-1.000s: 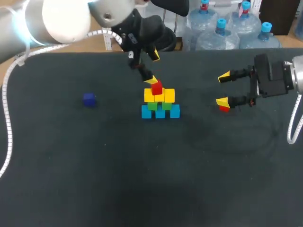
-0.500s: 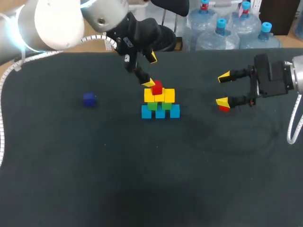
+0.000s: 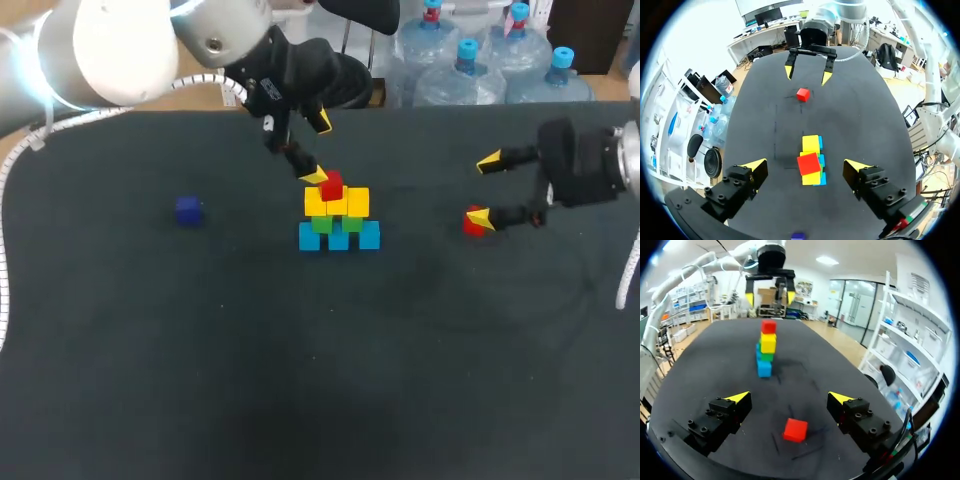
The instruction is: Place the blue cubes, place green cubes on the blue cubes, place the yellow cubes on the green cubes, then place the red cubes on the yellow cubes, and place purple cube on the red cubes.
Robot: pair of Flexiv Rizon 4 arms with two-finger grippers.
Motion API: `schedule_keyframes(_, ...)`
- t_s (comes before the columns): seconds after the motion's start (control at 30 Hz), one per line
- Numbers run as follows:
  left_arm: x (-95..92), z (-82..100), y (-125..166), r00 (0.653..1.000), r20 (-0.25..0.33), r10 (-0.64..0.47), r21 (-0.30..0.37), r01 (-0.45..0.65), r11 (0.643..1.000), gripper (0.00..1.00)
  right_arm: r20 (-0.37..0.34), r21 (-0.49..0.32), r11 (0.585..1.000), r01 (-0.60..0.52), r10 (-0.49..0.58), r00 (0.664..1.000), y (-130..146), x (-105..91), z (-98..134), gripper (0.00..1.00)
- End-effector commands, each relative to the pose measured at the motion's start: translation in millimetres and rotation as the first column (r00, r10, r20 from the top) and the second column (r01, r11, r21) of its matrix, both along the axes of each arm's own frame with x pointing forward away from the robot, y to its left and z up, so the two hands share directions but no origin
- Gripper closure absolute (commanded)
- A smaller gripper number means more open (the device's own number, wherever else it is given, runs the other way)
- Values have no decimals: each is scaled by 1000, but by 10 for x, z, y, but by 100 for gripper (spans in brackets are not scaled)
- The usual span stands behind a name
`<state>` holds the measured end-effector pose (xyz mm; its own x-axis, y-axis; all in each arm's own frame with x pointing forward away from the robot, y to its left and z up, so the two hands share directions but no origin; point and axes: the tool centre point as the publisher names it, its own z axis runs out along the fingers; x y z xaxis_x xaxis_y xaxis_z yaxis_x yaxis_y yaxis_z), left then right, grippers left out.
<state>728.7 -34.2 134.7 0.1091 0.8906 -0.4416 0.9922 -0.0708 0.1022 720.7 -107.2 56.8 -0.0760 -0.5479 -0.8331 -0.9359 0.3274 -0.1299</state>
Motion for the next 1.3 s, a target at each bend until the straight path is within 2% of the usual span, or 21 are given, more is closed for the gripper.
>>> schedule_keyframes(0.03,3,-2,8,1000,1,-3,-2,3,1000,0,18,-36,998,42,-41,999,-57,-71,-13,0)
schedule_keyframes(0.27,3,-2,8,1000,1,-3,-2,3,1000,0,-4,-22,997,77,-77,997,-205,-59,-148,0)
schedule_keyframes(0.57,3,-2,8,1000,1,-3,-2,3,1000,0,-25,-10,993,116,-116,993,-238,-31,-375,3)
schedule_keyframes(0.67,3,-2,8,1000,1,-3,-2,3,1000,0,-31,-7,992,130,-130,991,-236,-9,-438,20)
schedule_keyframes(0.77,3,-2,8,1000,1,-3,-2,3,1000,0,-37,-2,990,141,-141,989,-228,14,-491,24)
schedule_keyframes(0.83,3,-2,8,1000,1,-3,-2,3,1000,0,-39,1,990,143,-143,989,-211,25,-521,35)
schedule_keyframes(0.9,3,-2,8,1000,1,-3,-2,3,1000,0,-44,3,989,145,-145,988,-192,30,-543,31)
schedule_keyframes(1.0,3,-2,8,1000,1,-3,-2,3,1000,0,-49,7,989,149,-148,988,-168,42,-584,15)
schedule_keyframes(1.17,3,-2,8,1000,1,-3,-2,3,1000,0,-54,10,988,151,-151,987,-144,61,-626,18)
schedule_keyframes(1.23,3,-2,8,1000,1,-3,-2,3,1000,0,-54,12,988,151,-150,987,-140,72,-633,31)
schedule_keyframes(1.27,3,-2,8,1000,1,-3,-2,3,1000,0,-54,12,988,151,-150,987,-141,74,-634,31)
schedule_keyframes(1.3,3,-2,8,1000,1,-3,-2,3,1000,0,-54,12,988,151,-150,987,-142,76,-635,35)
